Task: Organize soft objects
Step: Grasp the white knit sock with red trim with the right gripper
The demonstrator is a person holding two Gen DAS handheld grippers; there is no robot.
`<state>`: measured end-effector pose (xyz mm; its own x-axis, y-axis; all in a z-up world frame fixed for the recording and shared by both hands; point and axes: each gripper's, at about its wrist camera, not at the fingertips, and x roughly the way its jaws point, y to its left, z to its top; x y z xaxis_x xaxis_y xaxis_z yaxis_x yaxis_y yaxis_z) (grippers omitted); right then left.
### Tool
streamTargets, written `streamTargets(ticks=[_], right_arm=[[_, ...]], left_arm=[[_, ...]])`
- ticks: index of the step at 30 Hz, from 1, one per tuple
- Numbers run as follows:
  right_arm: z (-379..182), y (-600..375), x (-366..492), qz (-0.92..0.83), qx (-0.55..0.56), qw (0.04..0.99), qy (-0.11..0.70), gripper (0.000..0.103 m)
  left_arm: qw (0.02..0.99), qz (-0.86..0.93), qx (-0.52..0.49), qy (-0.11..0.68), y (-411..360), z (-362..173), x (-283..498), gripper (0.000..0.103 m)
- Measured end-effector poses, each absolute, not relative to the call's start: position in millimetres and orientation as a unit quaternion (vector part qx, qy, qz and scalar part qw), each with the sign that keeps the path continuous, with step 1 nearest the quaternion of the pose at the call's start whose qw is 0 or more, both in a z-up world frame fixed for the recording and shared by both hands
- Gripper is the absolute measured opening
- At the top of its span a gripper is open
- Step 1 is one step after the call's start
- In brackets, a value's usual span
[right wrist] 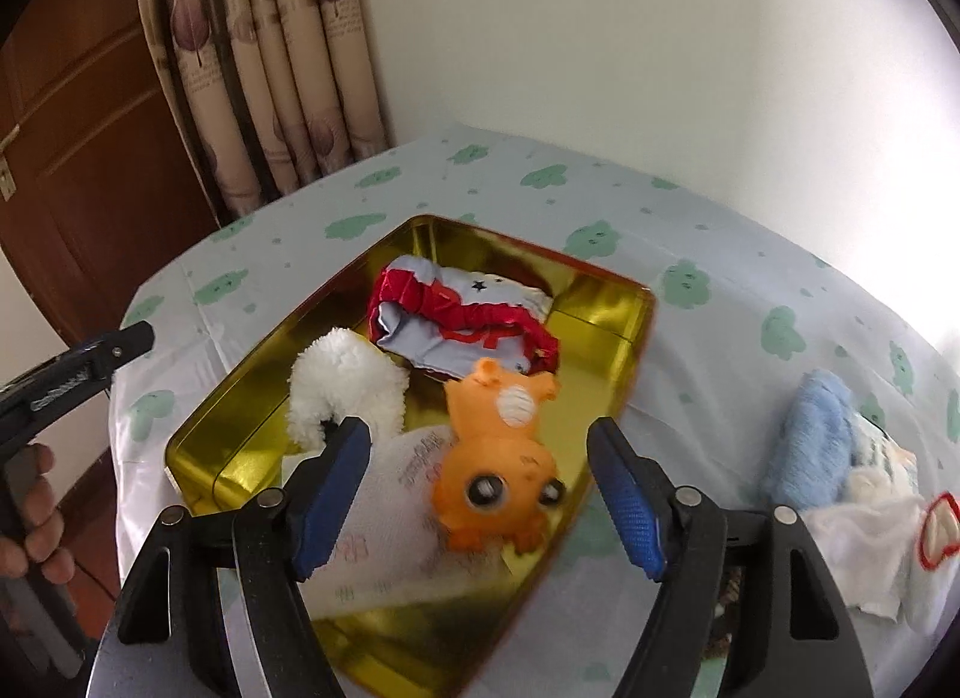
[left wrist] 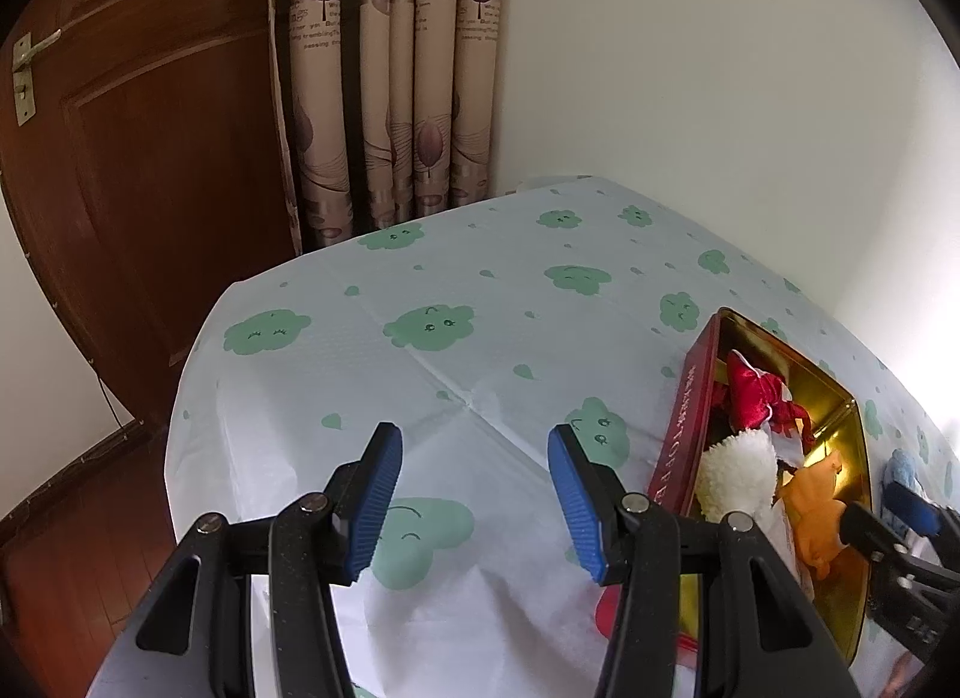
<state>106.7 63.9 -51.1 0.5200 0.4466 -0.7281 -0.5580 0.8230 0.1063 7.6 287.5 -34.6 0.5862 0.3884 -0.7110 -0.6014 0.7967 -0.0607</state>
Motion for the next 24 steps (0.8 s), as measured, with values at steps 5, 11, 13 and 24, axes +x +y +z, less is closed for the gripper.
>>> streamTargets(ticks=[5, 11, 13, 24], right_arm=[[-43.9, 26.4, 95.0, 0.272, -0.059, 0.877, 0.393, 0.072], [-38.8, -40.3, 93.5, 0.217, -0.042, 0.896, 0.386, 0.072], [-38.1, -64.0, 93.3, 0.198, -0.040, 0.902, 0.381, 0.072], [-58.7, -173.1, 107.0, 0.098, -0.051, 0.914, 0.389, 0.072]], left_arm=[[0.880, 0.278, -0.139, 0.358, 282.5, -33.9, 9.5, 0.052], [0.883, 0.273, -0.127, 0.359, 277.8, -33.8, 11.3, 0.052], [0.884, 0.272, -0.124, 0.359, 276.5, -34.2, 11.6, 0.052], [0.895, 0.262, -0.083, 0.351, 262.0, -33.2, 15.6, 0.052]])
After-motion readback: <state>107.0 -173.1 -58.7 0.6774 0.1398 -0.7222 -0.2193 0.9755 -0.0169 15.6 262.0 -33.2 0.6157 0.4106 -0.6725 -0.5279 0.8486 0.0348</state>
